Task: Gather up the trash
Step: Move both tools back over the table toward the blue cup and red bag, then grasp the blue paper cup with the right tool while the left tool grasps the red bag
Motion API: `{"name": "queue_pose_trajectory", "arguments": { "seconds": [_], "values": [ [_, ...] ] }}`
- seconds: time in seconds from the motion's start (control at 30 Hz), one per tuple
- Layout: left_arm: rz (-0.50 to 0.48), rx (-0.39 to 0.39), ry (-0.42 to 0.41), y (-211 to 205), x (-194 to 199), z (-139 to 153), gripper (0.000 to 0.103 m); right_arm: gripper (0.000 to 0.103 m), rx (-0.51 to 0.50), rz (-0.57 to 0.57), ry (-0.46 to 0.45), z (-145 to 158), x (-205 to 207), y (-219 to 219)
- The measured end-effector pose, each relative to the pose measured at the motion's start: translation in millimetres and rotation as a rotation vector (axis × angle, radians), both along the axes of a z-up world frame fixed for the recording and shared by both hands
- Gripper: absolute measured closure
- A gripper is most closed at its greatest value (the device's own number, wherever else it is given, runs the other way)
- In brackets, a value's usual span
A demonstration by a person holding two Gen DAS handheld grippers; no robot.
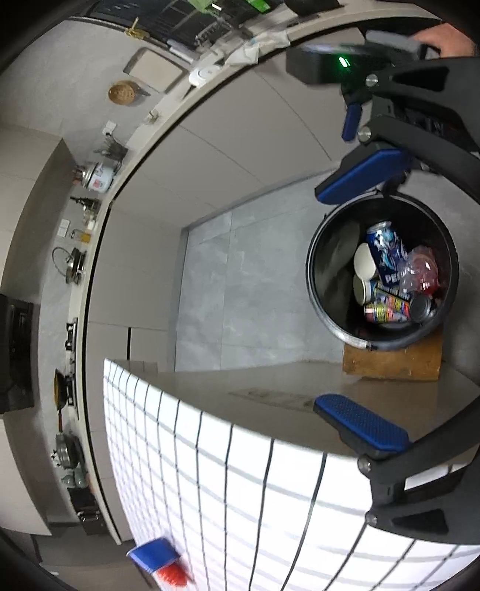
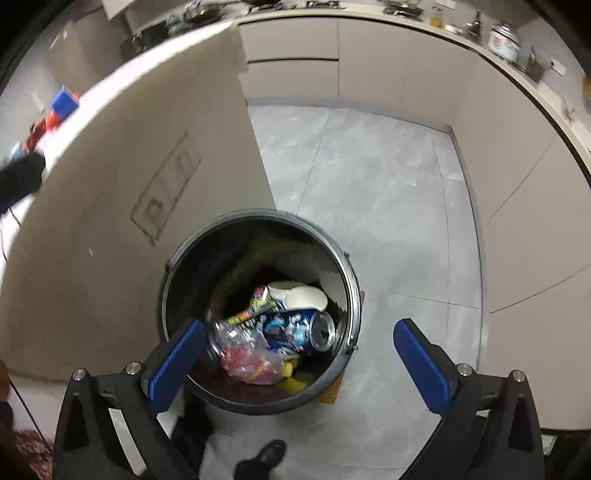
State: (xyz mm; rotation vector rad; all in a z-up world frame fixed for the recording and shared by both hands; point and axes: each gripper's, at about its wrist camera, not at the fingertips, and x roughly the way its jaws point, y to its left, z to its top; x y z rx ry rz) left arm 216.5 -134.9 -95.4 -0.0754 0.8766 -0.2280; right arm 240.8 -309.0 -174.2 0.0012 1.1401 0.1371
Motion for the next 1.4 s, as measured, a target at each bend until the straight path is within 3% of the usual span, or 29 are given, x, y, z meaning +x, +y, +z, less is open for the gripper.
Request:
{"name": "queue_pose_trajectory", "arguments": {
  "seconds": [0.37,0.67,1.0,1.4],
  "values": [
    [0.075,0.050,-0.051,33,-11,31,0.000,0.000,-0.078,-0.008,-0.095,64,13,32],
    [0.207,0.076,-0.080,110,-19,45,0.000,0.000,-0.073,0.026,-0.149,91,31,80],
    [0.383,0.046,-0.077,253,-5,46,0.000,0.000,-0.038,0.125,-0.197,112,67,195],
    [0.324,0.098,-0.070,388,56,43,0.008,0.000,-0.032,0.241,-0.192,113,147,386]
  ]
}}
